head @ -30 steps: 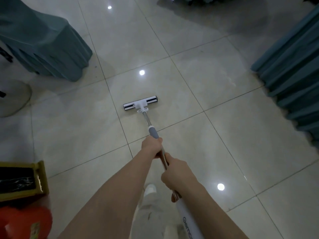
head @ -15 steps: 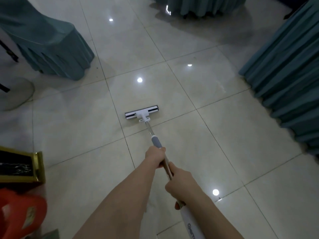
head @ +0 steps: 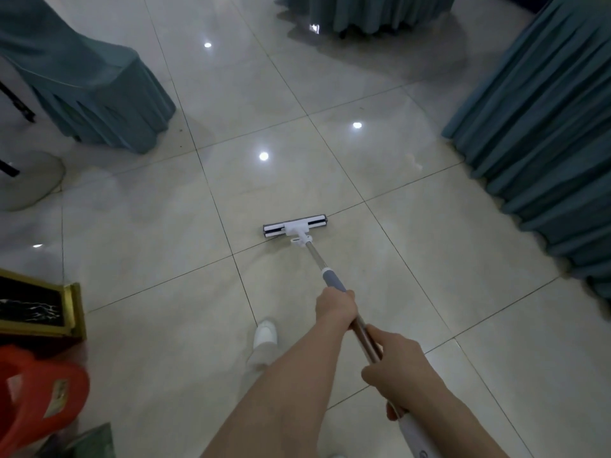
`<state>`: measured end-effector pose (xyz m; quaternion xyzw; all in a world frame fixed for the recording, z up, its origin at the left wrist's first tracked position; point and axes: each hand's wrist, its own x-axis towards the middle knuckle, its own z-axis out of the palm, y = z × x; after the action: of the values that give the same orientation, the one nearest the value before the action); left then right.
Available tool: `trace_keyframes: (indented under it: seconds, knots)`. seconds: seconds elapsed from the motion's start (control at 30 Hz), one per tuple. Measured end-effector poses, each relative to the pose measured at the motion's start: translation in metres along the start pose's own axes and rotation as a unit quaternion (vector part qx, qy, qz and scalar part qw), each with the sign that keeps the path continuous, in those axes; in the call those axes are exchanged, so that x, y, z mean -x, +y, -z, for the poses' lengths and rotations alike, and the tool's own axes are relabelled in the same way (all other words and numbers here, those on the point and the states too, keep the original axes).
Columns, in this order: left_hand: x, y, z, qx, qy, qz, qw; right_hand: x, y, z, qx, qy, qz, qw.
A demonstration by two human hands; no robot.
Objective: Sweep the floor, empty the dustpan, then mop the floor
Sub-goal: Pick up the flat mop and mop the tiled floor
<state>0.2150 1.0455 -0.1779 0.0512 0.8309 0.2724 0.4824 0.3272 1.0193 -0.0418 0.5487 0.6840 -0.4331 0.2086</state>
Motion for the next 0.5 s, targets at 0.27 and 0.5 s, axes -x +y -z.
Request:
trace_keyframes:
  seconds: [0.27,0.5]
  knots:
    - [-0.091,0.060,0.041,0.000,0.013,-0.011,1.000,-0.084,-0.078,0.018,-0.007,0.005,-0.021,1.000]
    - [-0.229,0.155,0.114,0.035,-0.003,-0.039,0.999,-0.208,-0.199,0.057,-0.033,0.015,-0.006,0.999]
